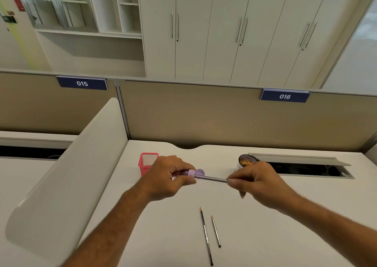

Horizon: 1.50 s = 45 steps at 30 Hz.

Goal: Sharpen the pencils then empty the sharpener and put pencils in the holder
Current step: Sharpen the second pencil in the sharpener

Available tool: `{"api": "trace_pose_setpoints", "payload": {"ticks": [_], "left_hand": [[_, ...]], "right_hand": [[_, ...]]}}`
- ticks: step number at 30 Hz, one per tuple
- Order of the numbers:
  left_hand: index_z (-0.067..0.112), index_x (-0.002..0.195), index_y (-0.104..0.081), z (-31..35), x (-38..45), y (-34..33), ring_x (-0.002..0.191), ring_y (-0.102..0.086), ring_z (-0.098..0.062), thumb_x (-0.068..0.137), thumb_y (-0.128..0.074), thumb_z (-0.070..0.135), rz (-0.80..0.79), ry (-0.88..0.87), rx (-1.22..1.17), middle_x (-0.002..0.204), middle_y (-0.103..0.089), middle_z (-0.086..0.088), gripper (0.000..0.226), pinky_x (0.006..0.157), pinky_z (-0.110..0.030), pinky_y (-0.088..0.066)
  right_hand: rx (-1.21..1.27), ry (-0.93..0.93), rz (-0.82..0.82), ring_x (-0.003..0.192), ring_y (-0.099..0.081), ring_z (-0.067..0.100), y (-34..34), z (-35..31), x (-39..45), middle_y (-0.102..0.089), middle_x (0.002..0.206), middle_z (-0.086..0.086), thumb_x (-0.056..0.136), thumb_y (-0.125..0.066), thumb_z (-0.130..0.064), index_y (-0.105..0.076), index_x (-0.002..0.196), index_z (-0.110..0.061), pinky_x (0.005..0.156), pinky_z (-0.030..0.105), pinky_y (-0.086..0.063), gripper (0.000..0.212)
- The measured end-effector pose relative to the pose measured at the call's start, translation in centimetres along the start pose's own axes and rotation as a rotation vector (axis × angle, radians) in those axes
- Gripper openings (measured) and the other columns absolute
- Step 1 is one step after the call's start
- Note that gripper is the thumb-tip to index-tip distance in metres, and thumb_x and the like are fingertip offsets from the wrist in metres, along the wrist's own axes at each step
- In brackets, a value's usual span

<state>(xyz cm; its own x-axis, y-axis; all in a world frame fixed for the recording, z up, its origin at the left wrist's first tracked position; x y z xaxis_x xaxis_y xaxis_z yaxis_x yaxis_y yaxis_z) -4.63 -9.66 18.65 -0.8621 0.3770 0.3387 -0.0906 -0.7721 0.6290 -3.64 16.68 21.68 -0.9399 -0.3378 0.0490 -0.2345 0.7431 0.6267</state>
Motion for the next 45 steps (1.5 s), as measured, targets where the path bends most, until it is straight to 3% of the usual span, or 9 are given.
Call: {"api": "trace_pose_setpoints", "payload": {"ticks": [6, 9, 14, 20, 25, 29, 36, 40, 45], "left_hand": [[0.025, 0.094, -0.076, 0.9, 0.1, 0.0, 0.070, -0.054, -0.007, 0.082, -0.067, 0.038, 0.046, -0.069, 0.056, 0.072, -0.065, 0.022, 0.020, 0.061, -0.022, -0.044], [0.025, 0.094, -0.076, 0.8, 0.1, 0.0, 0.070, -0.055, -0.008, 0.082, -0.067, 0.038, 0.020, -0.024, 0.030, 0.072, -0.065, 0.020, 0.020, 0.062, -0.024, -0.046], [0.023, 0.096, -0.076, 0.7, 0.1, -0.2, 0.072, -0.059, -0.009, 0.084, -0.071, 0.029, 0.008, 0.041, -0.066, 0.076, -0.067, 0.017, 0.015, 0.062, -0.020, -0.048], [0.019, 0.099, -0.076, 1.1, 0.1, -0.7, 0.079, -0.063, -0.015, 0.085, -0.071, 0.023, -0.014, 0.055, -0.108, 0.081, -0.070, 0.013, 0.015, 0.067, -0.029, -0.052], [0.020, 0.097, -0.076, 1.2, 0.1, -0.7, 0.076, -0.060, -0.010, 0.081, -0.070, 0.031, 0.016, 0.034, -0.070, 0.077, -0.068, 0.016, 0.020, 0.064, -0.015, -0.047], [0.022, 0.094, -0.076, 1.1, 0.0, -0.6, 0.073, -0.056, -0.014, 0.079, -0.068, 0.034, 0.031, 0.004, -0.045, 0.075, -0.070, 0.007, 0.020, 0.064, -0.023, -0.046], [0.023, 0.095, -0.075, 1.3, 0.0, -0.7, 0.075, -0.055, -0.011, 0.081, -0.067, 0.036, 0.003, -0.003, -0.018, 0.078, -0.070, 0.011, 0.021, 0.063, -0.025, -0.047], [0.020, 0.094, -0.073, 1.2, 0.1, -0.8, 0.076, -0.059, -0.012, 0.083, -0.072, 0.027, 0.013, 0.043, -0.043, 0.081, -0.068, 0.011, 0.013, 0.063, -0.023, -0.049], [0.020, 0.089, -0.071, 1.2, 0.0, -1.1, 0.070, -0.060, -0.021, 0.083, -0.068, 0.032, 0.013, 0.081, -0.142, 0.076, -0.069, 0.004, 0.015, 0.062, -0.037, -0.051]], "right_hand": [[0.442, -0.484, -0.266, 0.040, -0.021, 0.010, 0.8, -0.9, -0.1, -0.054, 0.056, 0.008, 0.088, -0.069, -0.016, -0.076, 0.087, -0.002, 0.042, 0.021, -0.014, 0.016], [0.079, -0.195, -0.112, 0.046, -0.041, 0.007, 0.4, -0.7, -0.6, -0.064, 0.060, -0.004, 0.081, -0.078, -0.018, -0.075, 0.085, -0.018, 0.044, 0.020, -0.032, 0.005], [-0.740, 0.856, 0.240, 0.057, -0.056, 0.017, 1.2, 0.7, -1.4, -0.069, 0.076, -0.003, 0.082, -0.075, -0.016, -0.075, 0.102, -0.015, 0.048, 0.029, -0.046, 0.020], [-0.957, 1.043, 0.338, 0.053, -0.050, 0.026, 1.8, 1.3, -1.5, -0.067, 0.074, 0.001, 0.075, -0.076, -0.006, -0.074, 0.110, -0.009, 0.047, 0.029, -0.039, 0.035], [-0.585, 0.781, 0.274, 0.053, -0.057, 0.020, 0.9, 1.4, -1.5, -0.068, 0.068, -0.006, 0.087, -0.070, -0.021, -0.077, 0.102, -0.018, 0.046, 0.032, -0.049, 0.016], [-0.039, 0.076, 0.043, 0.047, -0.049, 0.006, 0.9, -0.3, -1.1, -0.069, 0.058, -0.007, 0.084, -0.075, -0.016, -0.079, 0.086, -0.031, 0.050, 0.021, -0.038, 0.016], [0.446, -0.570, -0.293, 0.047, -0.013, 0.013, 1.7, -1.5, -0.6, -0.054, 0.058, 0.008, 0.089, -0.066, -0.011, -0.075, 0.092, 0.000, 0.045, 0.022, -0.011, 0.015], [0.170, -0.241, -0.096, 0.045, -0.036, 0.008, 1.5, -0.9, -0.7, -0.062, 0.065, -0.002, 0.078, -0.078, -0.007, -0.076, 0.087, -0.015, 0.043, 0.022, -0.030, 0.012], [-0.656, 0.810, 0.263, 0.058, -0.056, 0.015, 1.7, 0.6, -1.4, -0.069, 0.074, -0.005, 0.086, -0.071, -0.021, -0.077, 0.091, -0.015, 0.052, 0.026, -0.047, 0.010]]}}
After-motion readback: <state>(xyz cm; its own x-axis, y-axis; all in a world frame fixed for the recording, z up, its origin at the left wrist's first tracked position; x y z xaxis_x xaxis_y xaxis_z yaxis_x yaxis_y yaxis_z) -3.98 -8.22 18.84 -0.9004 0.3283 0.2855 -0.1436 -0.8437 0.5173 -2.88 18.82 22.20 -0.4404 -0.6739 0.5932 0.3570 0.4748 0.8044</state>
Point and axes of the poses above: each hand's wrist, its own x-axis towards the middle knuckle, its own y-axis out of the back of the hand, z = x × y, the point moved 1 cm from there along x, towards the middle knuckle
